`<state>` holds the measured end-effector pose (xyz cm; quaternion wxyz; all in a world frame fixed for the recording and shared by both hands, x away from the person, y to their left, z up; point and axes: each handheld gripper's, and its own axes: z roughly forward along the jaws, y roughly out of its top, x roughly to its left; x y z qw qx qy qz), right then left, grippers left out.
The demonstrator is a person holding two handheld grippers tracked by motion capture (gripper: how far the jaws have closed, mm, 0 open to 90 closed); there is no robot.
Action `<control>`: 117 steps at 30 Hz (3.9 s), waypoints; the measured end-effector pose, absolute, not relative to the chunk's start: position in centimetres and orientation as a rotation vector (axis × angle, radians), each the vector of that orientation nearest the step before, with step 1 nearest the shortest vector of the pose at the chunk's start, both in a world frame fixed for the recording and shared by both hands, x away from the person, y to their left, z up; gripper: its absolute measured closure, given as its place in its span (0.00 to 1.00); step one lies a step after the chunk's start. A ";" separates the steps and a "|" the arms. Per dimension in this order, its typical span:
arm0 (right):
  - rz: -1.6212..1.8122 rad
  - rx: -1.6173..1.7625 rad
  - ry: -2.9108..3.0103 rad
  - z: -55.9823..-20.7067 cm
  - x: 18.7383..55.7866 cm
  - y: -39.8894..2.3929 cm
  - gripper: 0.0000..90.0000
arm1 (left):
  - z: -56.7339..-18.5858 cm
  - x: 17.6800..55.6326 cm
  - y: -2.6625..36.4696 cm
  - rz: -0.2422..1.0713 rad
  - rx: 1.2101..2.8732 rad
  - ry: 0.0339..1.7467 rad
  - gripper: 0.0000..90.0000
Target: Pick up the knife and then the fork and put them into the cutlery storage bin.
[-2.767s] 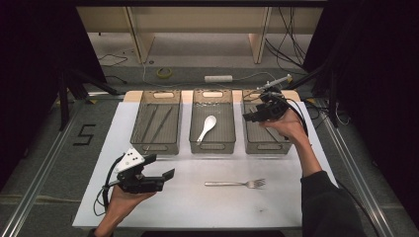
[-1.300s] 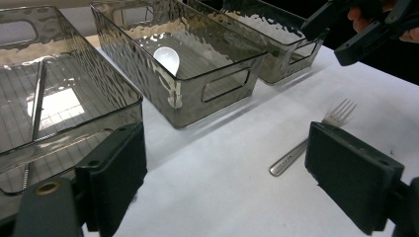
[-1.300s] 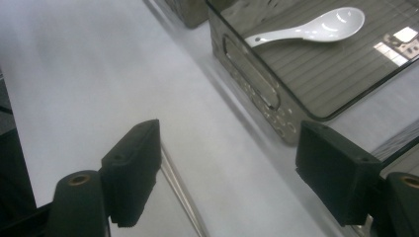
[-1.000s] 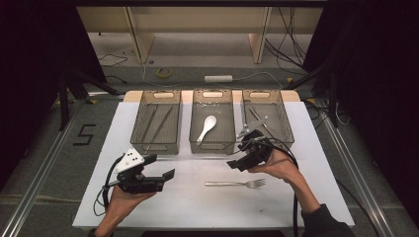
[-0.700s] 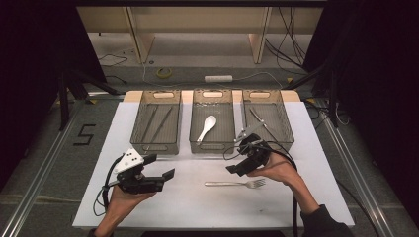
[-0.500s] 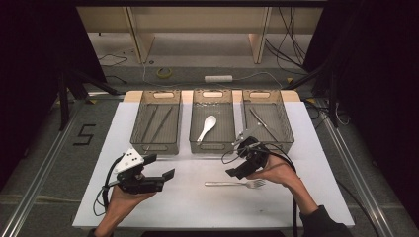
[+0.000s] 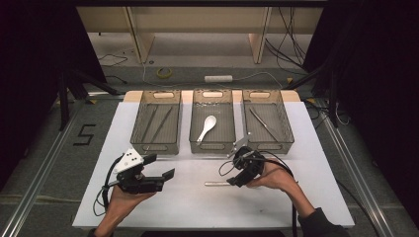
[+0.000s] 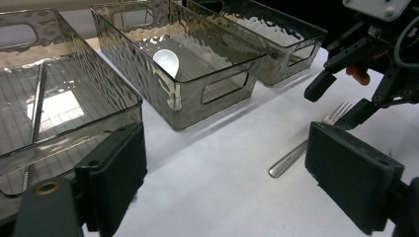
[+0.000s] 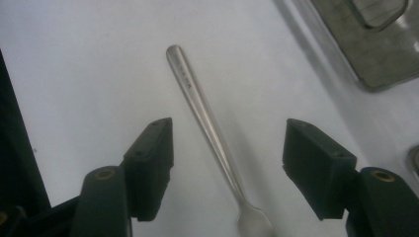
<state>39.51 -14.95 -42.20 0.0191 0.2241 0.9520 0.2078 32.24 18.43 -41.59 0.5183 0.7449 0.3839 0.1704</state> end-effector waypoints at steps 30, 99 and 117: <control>0.386 0.631 3.029 -45.7 39.8 -14.0 0.79 | -41.6 32.2 18.4 0.411 1.793 0.915 0.17; 0.505 0.644 2.924 -42.0 40.2 -16.3 0.95 | -41.5 32.2 18.4 0.416 1.795 0.912 0.17; 0.583 0.714 2.842 -39.7 41.3 -18.4 0.95 | -41.6 32.3 18.4 0.416 1.785 0.922 0.17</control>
